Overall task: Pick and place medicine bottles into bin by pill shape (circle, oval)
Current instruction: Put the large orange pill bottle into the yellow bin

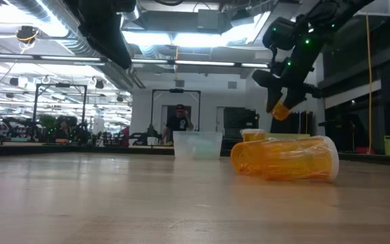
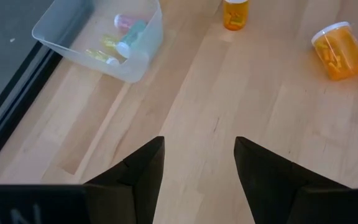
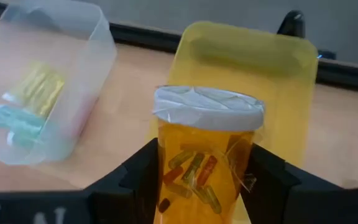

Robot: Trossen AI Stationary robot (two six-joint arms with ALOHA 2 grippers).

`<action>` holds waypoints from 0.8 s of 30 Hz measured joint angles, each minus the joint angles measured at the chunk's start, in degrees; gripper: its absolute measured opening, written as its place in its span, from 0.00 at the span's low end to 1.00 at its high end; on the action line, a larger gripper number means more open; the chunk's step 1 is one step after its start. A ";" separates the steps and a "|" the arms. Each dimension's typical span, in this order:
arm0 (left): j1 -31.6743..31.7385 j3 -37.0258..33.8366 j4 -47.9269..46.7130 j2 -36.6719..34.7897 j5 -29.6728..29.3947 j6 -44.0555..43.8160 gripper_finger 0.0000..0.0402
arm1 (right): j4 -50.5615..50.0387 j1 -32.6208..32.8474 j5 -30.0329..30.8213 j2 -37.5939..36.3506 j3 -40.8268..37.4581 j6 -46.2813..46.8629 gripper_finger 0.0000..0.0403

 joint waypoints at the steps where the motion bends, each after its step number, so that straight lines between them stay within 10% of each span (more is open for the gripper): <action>1: 0.00 0.00 -0.02 0.00 0.00 0.00 0.47 | 0.04 -0.46 -0.16 0.22 0.00 -0.06 0.44; 24: 0.00 0.00 -0.17 0.00 -0.02 0.00 0.47 | 1.10 -0.65 -2.41 0.90 -0.02 -2.10 0.69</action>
